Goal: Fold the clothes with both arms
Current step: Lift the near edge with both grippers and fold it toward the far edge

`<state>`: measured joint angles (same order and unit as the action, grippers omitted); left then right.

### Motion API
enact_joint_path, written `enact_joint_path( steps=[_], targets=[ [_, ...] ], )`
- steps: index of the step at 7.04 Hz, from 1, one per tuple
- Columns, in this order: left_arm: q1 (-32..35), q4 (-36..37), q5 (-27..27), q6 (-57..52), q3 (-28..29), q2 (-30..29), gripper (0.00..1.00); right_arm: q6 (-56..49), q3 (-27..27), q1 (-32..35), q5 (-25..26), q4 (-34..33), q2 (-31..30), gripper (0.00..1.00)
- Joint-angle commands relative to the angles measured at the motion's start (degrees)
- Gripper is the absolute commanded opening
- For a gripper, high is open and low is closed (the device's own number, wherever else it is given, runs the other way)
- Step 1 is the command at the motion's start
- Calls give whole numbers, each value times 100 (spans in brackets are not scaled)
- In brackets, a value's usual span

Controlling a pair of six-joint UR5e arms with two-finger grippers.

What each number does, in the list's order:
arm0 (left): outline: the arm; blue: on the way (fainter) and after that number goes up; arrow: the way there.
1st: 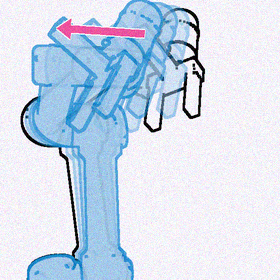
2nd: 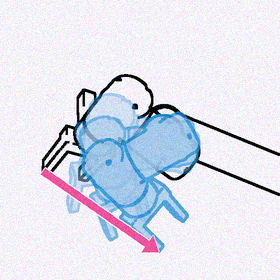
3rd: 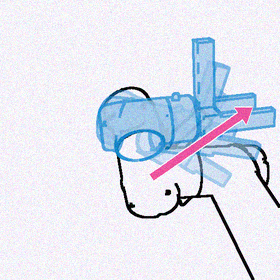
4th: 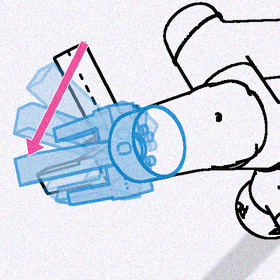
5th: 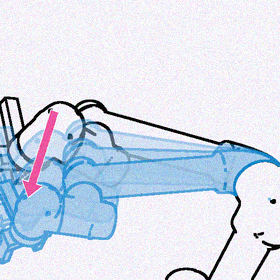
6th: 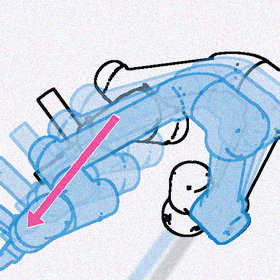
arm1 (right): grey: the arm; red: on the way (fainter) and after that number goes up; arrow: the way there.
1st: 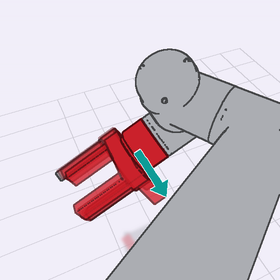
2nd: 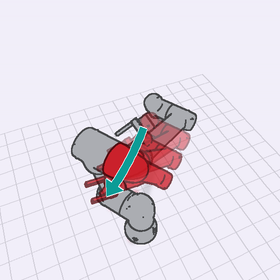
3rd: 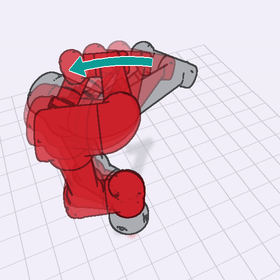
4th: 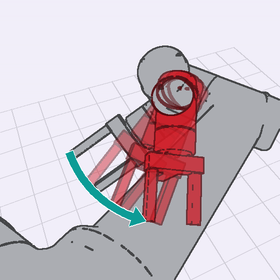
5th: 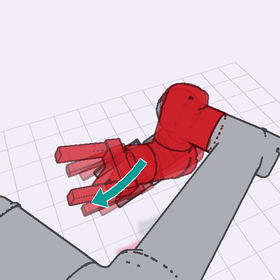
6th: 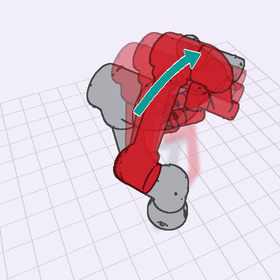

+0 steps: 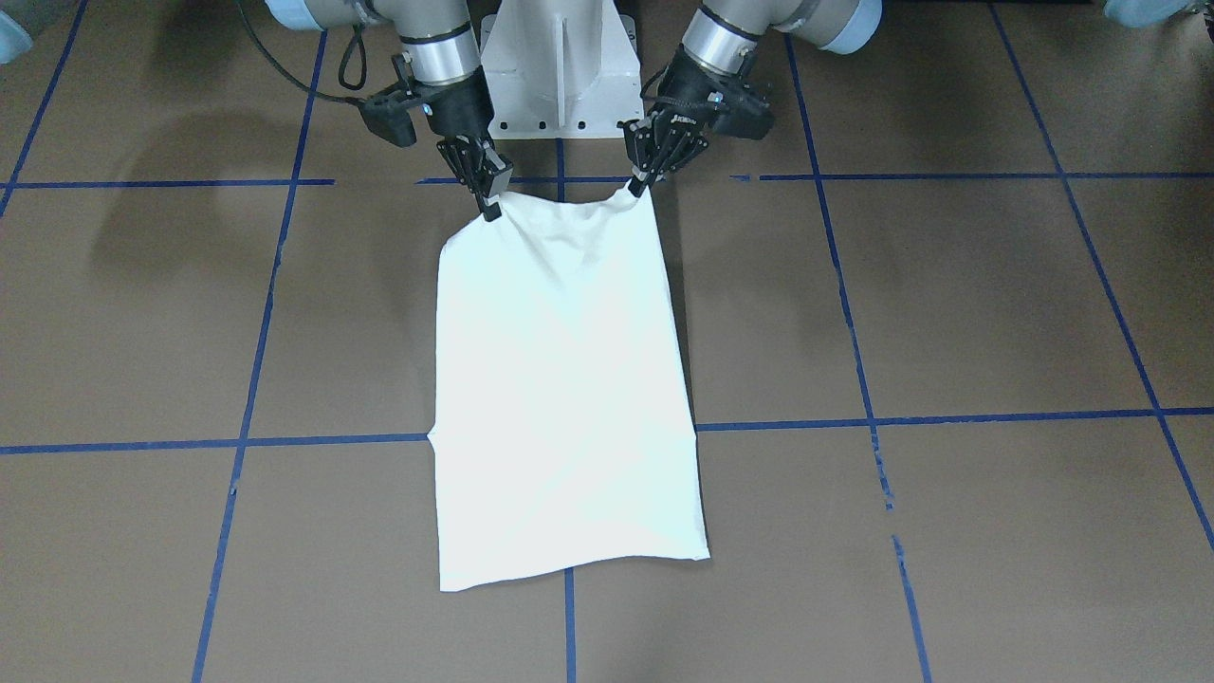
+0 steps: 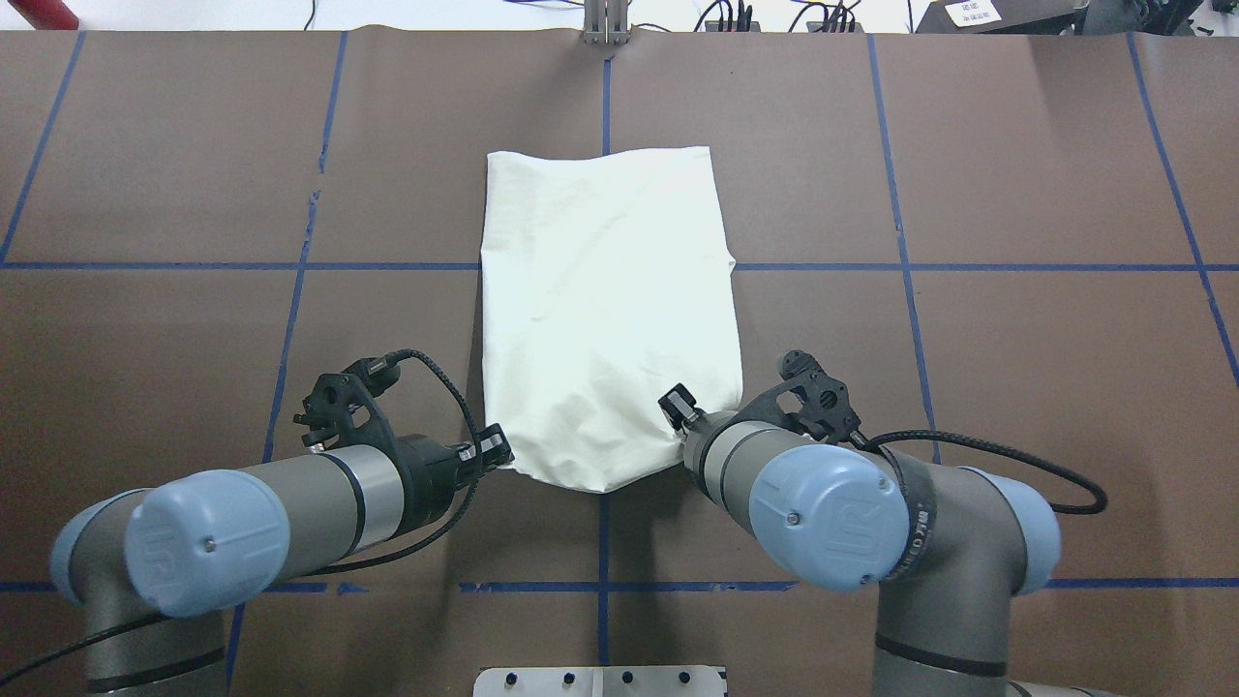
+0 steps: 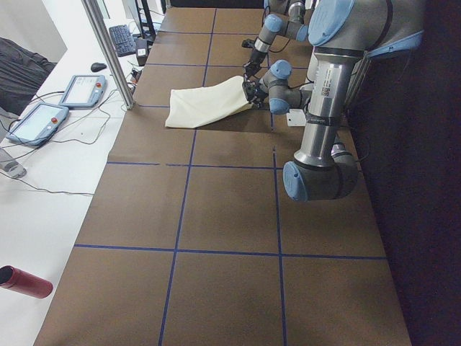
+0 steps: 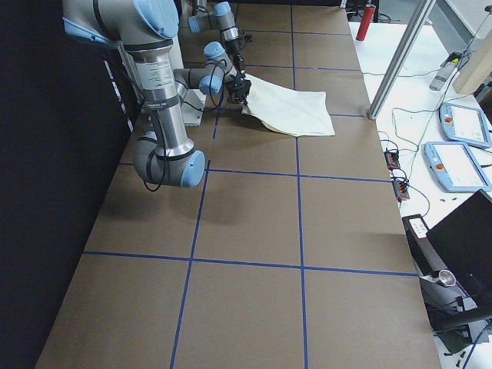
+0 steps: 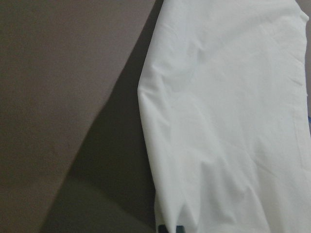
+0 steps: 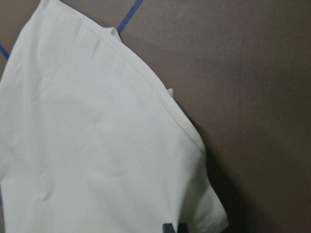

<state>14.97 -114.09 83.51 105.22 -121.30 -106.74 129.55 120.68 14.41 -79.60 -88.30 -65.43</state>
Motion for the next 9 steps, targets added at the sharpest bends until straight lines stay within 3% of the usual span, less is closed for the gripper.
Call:
enact_joint_path(
  steps=[1,3,6,9],
  targets=[
    [-3,1411,234,7,-1312,-14,0,44,1192,-148,-187,-1125,4,0],
    [-47,1583,271,-45,-1239,-136,0,-9,1003,-175,-196,-1128,48,0],
    [549,1618,280,-676,-301,-715,0,-333,502,122,-169,-1067,92,0],
    [1120,1583,289,-1160,535,-1181,0,-649,-613,623,-187,-349,417,0]
  ],
)
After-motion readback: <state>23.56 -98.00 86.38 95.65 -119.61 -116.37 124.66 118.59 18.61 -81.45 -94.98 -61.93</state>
